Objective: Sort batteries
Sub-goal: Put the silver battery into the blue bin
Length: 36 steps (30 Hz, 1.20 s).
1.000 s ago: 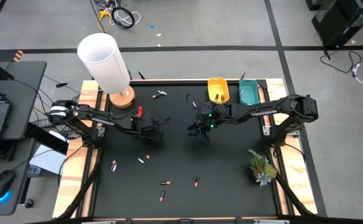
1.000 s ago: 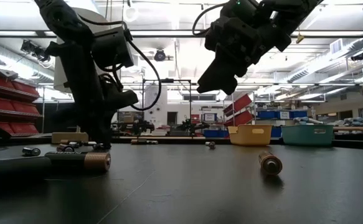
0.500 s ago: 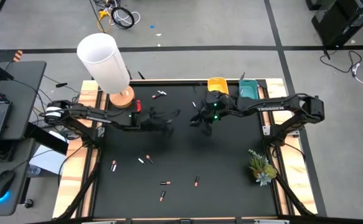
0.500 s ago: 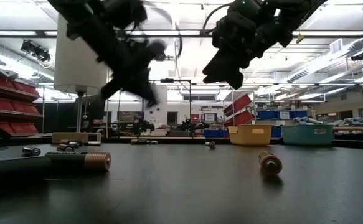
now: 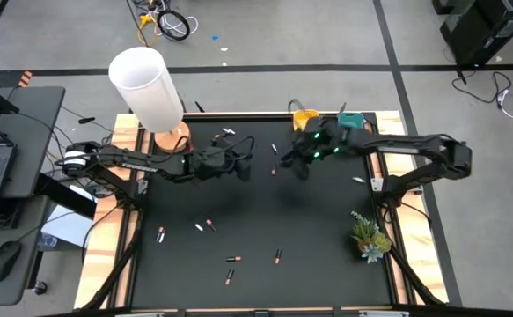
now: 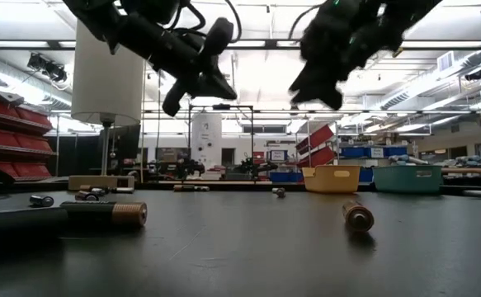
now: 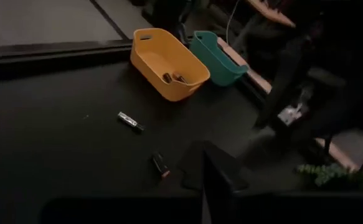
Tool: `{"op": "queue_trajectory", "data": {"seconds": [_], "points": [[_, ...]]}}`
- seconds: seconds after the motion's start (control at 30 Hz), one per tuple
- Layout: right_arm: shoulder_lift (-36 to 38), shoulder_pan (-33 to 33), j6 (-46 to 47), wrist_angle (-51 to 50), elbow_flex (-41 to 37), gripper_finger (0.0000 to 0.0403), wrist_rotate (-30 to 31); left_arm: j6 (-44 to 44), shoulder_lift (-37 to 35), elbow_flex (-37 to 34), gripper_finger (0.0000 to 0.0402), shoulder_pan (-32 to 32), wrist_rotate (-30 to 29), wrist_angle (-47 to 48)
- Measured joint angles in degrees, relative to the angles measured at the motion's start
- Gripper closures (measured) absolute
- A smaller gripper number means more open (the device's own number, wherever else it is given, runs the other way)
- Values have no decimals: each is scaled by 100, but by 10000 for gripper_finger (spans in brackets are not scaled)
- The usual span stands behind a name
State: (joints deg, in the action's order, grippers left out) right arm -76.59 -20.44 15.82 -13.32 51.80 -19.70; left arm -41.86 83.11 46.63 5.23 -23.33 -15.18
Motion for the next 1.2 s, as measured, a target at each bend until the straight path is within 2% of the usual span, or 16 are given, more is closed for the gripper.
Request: {"op": "queue_trajectory", "data": {"seconds": [0.13,0.27,0.37,0.43,0.53,0.6,0.83,1.1,1.2], "points": [[605,-65,-267,-1202,224,254,279,-45,-4,2,369,-1,127,-116],[834,-60,-283,-2294,239,254,303,-166,-4,66,335,190,583,91],[582,-114,-248,-3684,240,254,221,-66,-4,214,310,329,1066,90],[297,-181,-363,-4512,235,254,281,89,-4,323,301,355,1163,88],[-251,-277,-671,-5360,233,250,788,312,-4,506,299,352,1172,79],[-582,-384,-716,-5561,222,243,959,496,-7,590,299,341,1182,79],[-1321,-875,-509,-5744,73,196,663,731,-204,664,299,273,1680,130],[-1312,-1123,-1118,-6290,-124,168,1818,1204,-819,667,299,210,1712,1029],[-1308,-1323,-1271,-6207,-250,159,2005,1425,-955,667,298,217,1710,1340]]}}
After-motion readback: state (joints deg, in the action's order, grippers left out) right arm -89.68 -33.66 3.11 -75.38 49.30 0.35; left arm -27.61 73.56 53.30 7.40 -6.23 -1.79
